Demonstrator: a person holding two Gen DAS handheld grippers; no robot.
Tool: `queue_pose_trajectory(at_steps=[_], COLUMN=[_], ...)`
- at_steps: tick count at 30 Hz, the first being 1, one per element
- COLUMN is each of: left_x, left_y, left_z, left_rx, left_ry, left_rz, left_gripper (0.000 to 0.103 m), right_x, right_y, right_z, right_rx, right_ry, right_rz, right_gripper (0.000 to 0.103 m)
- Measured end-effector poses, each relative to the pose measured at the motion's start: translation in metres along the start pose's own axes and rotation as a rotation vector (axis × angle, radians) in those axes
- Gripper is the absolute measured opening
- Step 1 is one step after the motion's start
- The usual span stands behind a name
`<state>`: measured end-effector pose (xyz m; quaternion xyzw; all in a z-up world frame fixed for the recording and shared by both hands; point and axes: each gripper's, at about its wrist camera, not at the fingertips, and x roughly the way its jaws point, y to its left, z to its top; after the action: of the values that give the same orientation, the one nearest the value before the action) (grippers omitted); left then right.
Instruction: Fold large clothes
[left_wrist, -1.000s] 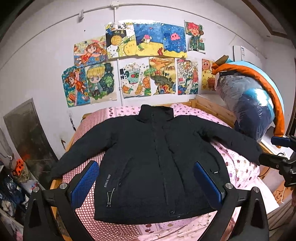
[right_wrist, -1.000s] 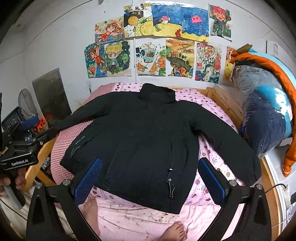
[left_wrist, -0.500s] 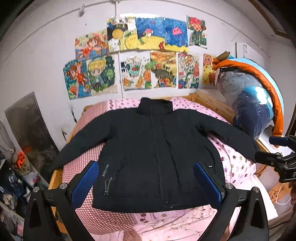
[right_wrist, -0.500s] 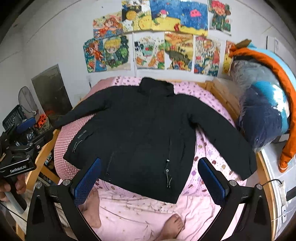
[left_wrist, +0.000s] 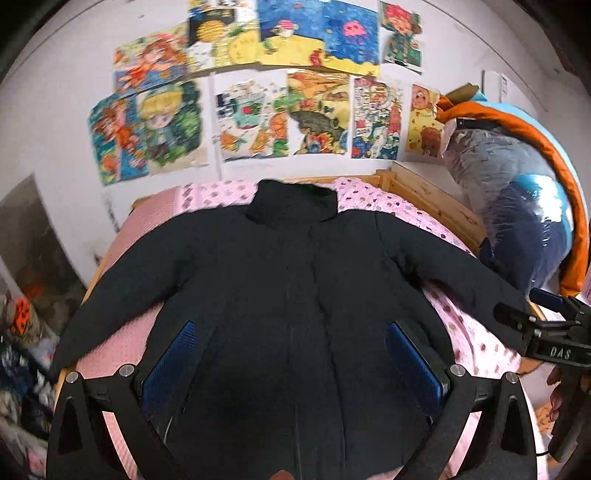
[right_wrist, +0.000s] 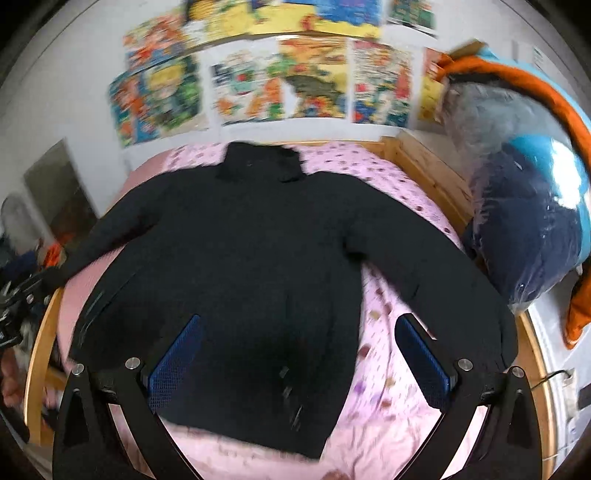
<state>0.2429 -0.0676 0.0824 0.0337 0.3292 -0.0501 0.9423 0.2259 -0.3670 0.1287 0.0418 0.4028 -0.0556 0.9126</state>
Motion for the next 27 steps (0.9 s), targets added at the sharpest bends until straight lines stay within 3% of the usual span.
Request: queue_pose_trajectory(at_steps=[6,11,14,19,24,27], left_x=[0.084,0.148,0.184,0.244,0.29,0.311], left_y=[-0.039,-0.078,-0.098,-0.13,-0.158,-0.175], left_z=[0.031,0.044,0.047,0.051,0.054,0.052], left_rx=[0.123,0.22,0.241,0.201,0.165,0.166], left_ry=[-0.062,-0.116,-0.088,0.023,0.08,0.101], left_rz=[-0.008,-0.053,-0.082,-0.139,-0.167,-0.175], left_gripper=[0.103,0.103,0.103,0.103,0.103,0.103], right_x=[0.089,0.119,0.115,0.104,0.134,0.147], right_y=[-0.069,-0.125,-0.153,-0.203,-0.247,-0.259], right_z=[0.0,-0.027,-0.045,-0.097,-0.141,-0.159], right_rx=[0.231,0.328,0.364,0.521,0.752,0.845], right_ry=[-0.038,-0.066,-0.104,-0.165,-0.042,-0.014], right_rz=[-0.07,-0.164,-0.213,-0.147,-0.117,-0.108], right_gripper=[0.102,0.102,0.102,0.102,0.102,0.102])
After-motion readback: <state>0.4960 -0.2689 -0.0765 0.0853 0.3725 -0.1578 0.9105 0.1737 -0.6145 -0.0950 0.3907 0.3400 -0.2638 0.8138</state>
